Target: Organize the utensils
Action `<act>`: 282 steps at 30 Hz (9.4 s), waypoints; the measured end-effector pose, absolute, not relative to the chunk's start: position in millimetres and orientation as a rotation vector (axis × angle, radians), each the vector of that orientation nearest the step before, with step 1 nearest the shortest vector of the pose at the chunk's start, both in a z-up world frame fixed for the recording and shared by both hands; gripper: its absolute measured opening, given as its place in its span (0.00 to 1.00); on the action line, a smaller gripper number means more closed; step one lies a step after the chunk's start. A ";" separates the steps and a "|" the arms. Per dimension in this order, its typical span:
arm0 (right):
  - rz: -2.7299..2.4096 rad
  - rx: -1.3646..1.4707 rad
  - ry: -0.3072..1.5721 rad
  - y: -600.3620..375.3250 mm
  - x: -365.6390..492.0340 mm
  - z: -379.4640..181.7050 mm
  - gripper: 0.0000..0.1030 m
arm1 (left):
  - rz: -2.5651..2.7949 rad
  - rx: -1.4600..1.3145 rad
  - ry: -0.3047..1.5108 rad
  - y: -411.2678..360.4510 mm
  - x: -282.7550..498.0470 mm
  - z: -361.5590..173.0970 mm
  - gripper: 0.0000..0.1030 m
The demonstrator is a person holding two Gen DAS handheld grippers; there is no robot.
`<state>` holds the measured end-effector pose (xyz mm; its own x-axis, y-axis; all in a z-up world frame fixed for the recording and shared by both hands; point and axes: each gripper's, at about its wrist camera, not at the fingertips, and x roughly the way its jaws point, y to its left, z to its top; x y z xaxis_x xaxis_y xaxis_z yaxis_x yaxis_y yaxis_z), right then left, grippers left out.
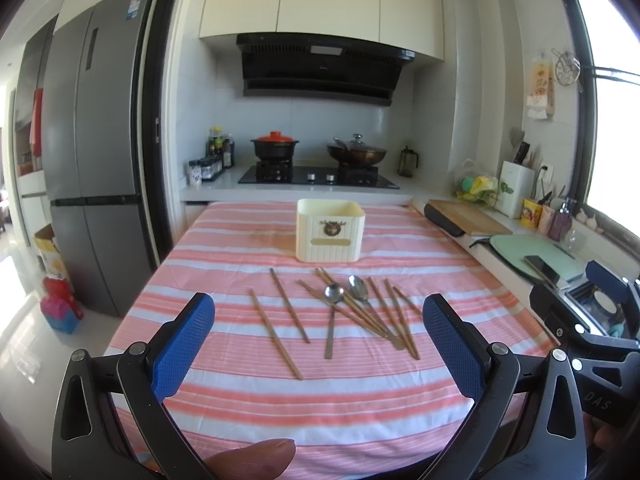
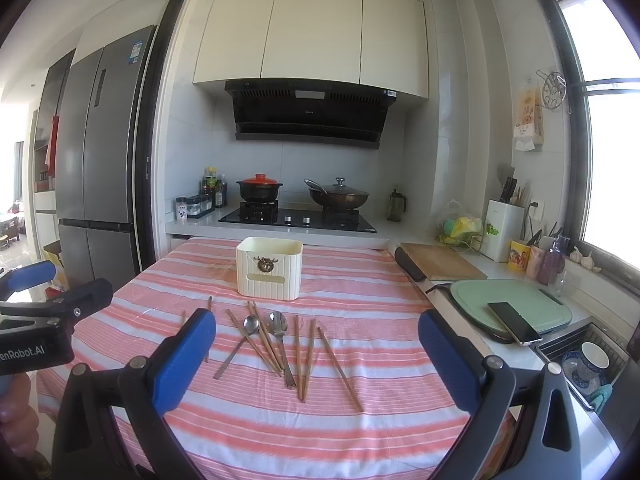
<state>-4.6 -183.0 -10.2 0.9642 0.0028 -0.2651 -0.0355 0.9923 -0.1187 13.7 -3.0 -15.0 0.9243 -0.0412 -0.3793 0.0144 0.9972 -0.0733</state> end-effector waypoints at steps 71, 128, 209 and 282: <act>0.021 -0.137 0.310 -175.2 7.0 -18.4 1.00 | -0.045 -0.119 0.454 9.9 33.6 -21.3 1.00; 0.240 -0.246 1.086 -262.0 250.4 -197.3 0.60 | 0.201 -0.056 1.020 67.1 254.7 -216.4 0.99; 0.386 -0.054 0.555 -232.0 333.6 45.5 0.05 | -0.271 -0.216 0.595 98.5 326.2 23.9 0.04; -0.039 -0.033 0.839 -311.0 238.7 -203.6 0.51 | 0.101 -0.031 0.938 96.3 266.0 -223.2 0.99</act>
